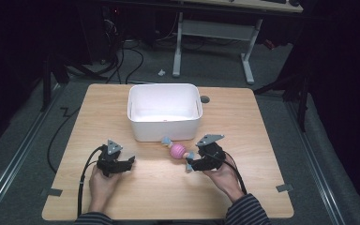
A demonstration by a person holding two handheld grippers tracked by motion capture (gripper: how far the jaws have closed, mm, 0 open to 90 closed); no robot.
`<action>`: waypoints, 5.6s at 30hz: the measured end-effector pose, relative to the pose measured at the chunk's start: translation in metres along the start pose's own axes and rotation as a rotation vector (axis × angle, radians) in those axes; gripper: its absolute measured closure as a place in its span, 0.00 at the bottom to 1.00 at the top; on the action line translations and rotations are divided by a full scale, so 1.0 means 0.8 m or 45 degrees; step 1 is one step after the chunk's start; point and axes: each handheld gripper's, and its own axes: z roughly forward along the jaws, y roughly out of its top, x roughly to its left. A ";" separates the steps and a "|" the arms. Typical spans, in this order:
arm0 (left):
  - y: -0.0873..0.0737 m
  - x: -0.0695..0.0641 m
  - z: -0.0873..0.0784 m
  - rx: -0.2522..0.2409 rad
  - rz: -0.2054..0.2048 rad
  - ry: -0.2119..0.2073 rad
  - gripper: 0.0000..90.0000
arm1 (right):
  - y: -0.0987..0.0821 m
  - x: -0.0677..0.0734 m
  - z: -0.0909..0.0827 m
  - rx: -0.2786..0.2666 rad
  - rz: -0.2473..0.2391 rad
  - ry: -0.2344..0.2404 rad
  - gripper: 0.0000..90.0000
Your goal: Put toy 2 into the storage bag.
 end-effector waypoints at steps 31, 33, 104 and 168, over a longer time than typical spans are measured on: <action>0.000 0.000 0.000 0.001 0.002 -0.002 0.29 | 0.053 0.013 0.078 0.230 -0.039 0.008 0.29; 0.000 0.000 0.000 0.001 0.002 -0.002 0.29 | 0.052 0.013 0.082 0.243 -0.043 0.001 0.30; 0.000 0.000 0.000 0.001 -0.001 -0.004 0.29 | 0.152 -0.055 -0.103 -0.040 -0.152 0.058 0.38; -0.001 0.000 0.000 0.004 0.004 -0.001 0.28 | 0.223 -0.059 0.013 0.216 -0.141 0.146 0.36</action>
